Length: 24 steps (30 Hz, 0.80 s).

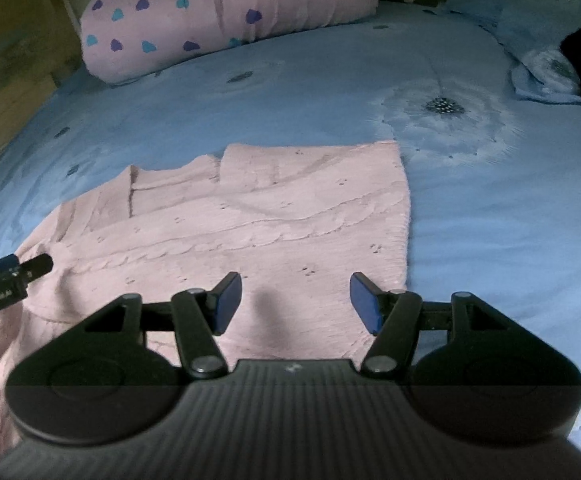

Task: Fold small clothes

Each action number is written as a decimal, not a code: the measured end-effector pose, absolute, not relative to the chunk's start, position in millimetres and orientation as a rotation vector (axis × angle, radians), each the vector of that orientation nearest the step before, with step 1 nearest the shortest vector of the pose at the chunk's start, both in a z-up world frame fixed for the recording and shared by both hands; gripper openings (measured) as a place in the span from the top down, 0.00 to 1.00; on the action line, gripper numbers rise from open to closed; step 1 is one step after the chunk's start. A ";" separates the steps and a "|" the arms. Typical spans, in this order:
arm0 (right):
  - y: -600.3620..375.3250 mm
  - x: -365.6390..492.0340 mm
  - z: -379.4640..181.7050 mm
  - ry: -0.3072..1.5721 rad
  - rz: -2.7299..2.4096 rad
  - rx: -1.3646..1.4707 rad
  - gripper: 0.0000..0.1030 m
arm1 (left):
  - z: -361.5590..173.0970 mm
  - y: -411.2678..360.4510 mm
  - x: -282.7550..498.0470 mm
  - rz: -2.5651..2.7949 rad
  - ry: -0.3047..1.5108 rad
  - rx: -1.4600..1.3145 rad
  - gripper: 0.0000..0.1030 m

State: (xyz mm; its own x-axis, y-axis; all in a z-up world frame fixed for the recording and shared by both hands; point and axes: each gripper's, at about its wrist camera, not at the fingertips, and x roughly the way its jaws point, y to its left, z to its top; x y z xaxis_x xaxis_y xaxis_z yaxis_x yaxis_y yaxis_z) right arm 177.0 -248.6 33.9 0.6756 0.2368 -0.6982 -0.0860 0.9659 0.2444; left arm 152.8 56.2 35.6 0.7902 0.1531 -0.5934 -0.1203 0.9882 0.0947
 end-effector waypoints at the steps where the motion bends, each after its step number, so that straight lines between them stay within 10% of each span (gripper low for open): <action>1: -249.5 177.6 34.2 0.807 0.183 0.204 0.39 | 33.1 60.9 155.0 0.152 0.645 0.039 0.27; 20: -282.7 223.8 20.6 0.683 0.033 0.220 0.39 | 18.6 101.0 176.5 0.041 0.699 -0.202 0.38; 24: -287.0 242.2 3.8 0.718 0.090 0.305 0.39 | 18.9 98.1 176.7 0.040 0.695 -0.195 0.60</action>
State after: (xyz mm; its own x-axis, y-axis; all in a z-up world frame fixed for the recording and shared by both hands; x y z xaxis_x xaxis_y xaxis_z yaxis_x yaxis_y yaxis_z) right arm 242.2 -287.0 3.8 0.7511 0.1851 -0.6337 0.0232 0.9519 0.3055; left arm 176.7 98.1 18.9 0.7679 -0.0285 -0.6399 -0.1011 0.9811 -0.1651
